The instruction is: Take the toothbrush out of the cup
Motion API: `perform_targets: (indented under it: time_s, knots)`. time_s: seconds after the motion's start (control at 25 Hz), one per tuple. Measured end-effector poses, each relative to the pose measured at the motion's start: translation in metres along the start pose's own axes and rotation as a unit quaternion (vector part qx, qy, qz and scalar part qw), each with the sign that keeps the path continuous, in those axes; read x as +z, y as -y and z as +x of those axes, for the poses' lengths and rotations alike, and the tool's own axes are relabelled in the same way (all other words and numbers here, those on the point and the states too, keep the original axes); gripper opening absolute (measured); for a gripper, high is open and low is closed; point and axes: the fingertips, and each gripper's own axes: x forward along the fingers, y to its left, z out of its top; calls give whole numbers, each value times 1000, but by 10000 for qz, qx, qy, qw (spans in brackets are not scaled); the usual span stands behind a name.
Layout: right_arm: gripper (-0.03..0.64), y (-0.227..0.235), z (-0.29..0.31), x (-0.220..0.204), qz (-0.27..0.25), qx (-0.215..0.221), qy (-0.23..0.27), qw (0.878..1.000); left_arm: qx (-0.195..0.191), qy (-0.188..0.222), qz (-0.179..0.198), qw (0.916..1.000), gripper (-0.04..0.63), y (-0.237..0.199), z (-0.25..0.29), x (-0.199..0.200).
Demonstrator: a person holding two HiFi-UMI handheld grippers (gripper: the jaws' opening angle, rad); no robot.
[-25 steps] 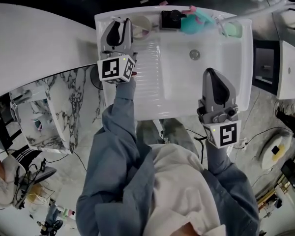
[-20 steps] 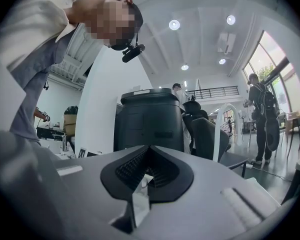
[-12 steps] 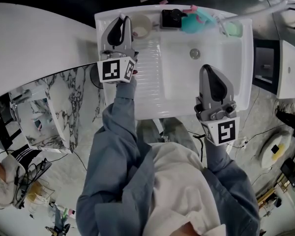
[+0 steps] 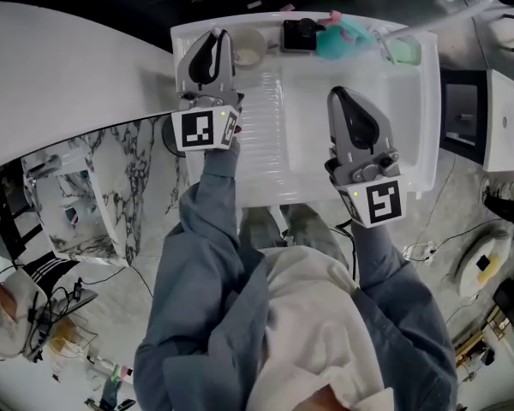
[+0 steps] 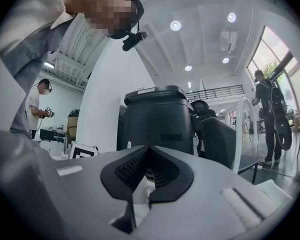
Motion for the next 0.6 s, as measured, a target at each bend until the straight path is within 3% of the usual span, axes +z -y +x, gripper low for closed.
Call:
perform_targets:
  time_s: [0.6]
  knots:
    - [6, -16, 24, 48, 120, 324, 676, 9971, -27, 720, 365, 9967, 103, 35, -41, 128]
